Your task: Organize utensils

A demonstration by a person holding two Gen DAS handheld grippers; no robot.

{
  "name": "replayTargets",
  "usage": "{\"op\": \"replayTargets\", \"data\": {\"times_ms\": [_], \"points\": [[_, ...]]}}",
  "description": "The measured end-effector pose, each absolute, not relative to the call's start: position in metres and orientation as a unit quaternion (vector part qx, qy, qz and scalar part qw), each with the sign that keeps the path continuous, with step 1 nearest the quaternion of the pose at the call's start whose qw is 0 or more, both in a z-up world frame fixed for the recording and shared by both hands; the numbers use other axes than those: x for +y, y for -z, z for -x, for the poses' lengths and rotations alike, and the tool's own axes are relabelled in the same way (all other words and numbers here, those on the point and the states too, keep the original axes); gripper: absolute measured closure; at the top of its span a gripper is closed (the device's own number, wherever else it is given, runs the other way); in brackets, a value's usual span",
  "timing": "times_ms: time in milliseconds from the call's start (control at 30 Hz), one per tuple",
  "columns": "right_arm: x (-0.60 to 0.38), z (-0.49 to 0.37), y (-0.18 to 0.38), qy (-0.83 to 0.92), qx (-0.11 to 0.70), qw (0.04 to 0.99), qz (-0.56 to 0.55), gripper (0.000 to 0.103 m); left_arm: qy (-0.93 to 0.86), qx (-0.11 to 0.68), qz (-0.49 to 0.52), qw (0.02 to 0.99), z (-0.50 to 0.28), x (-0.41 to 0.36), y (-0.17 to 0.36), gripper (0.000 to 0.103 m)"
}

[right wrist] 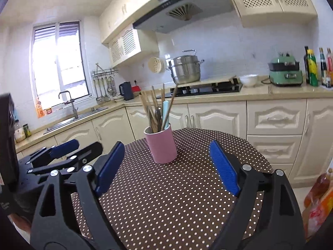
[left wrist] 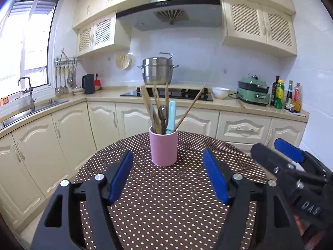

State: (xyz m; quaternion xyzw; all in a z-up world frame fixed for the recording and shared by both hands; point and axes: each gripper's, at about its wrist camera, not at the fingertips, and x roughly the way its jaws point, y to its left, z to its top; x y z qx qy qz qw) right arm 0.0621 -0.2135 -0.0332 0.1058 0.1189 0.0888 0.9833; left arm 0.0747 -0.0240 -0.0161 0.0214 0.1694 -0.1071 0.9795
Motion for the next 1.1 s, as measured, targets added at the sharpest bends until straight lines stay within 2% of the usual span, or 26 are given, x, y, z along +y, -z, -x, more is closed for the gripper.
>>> {"op": "replayTargets", "data": {"times_ms": [233, 333, 667, 900, 1100], "points": [[-0.207, -0.018, 0.015, -0.09, 0.1, 0.985, -0.108, 0.018, 0.108, 0.11, -0.009, 0.988, -0.026, -0.017, -0.008, 0.034], [-0.206, -0.004, 0.007, -0.094, 0.093, 0.986, -0.105, 0.017, 0.109, 0.106, -0.006, 0.988, -0.012, -0.014, -0.017, 0.031], [-0.199, 0.027, -0.032, -0.077, 0.084, 0.99, -0.081, 0.015, 0.074, 0.076, -0.007, 0.994, 0.027, -0.011, -0.053, 0.03], [-0.191, 0.031, -0.05, -0.038, 0.111, 0.991, -0.061, 0.015, 0.008, 0.109, -0.013, 0.994, 0.034, -0.013, -0.072, 0.03], [-0.19, 0.037, -0.043, -0.01, 0.131, 0.989, -0.064, 0.015, 0.004, 0.129, -0.015, 0.992, 0.038, -0.013, -0.064, 0.03]]}}
